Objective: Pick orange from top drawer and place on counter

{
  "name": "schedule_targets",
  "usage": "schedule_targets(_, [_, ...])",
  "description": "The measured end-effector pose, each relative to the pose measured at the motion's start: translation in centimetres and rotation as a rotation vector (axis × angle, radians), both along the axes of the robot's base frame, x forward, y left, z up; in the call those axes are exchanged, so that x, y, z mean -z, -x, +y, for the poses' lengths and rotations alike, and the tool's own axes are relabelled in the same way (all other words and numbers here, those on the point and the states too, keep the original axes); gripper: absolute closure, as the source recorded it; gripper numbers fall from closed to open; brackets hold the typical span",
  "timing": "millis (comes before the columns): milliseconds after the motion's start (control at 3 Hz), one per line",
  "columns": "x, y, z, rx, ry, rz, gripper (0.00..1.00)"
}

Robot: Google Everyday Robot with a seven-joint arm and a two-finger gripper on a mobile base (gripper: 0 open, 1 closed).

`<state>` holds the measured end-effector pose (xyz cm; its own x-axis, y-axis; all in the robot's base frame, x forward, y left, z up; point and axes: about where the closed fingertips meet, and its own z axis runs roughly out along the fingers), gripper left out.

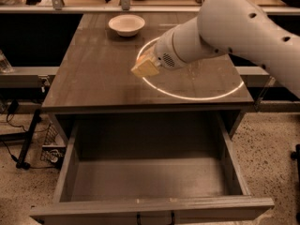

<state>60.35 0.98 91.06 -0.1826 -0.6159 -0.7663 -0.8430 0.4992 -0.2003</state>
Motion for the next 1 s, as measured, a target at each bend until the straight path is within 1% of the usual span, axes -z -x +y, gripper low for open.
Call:
schedule_targets(333, [1.6, -2.7, 1.8, -0.011, -0.065, -0.005, 1.0])
schedule_targets(667, [2.8, -4.2, 3.8, -0.033, -0.108, 0.01, 0.82])
schedule_targets(1000, [4.2, -4.8, 5.1, -0.045, -0.126, 0.038, 0.58])
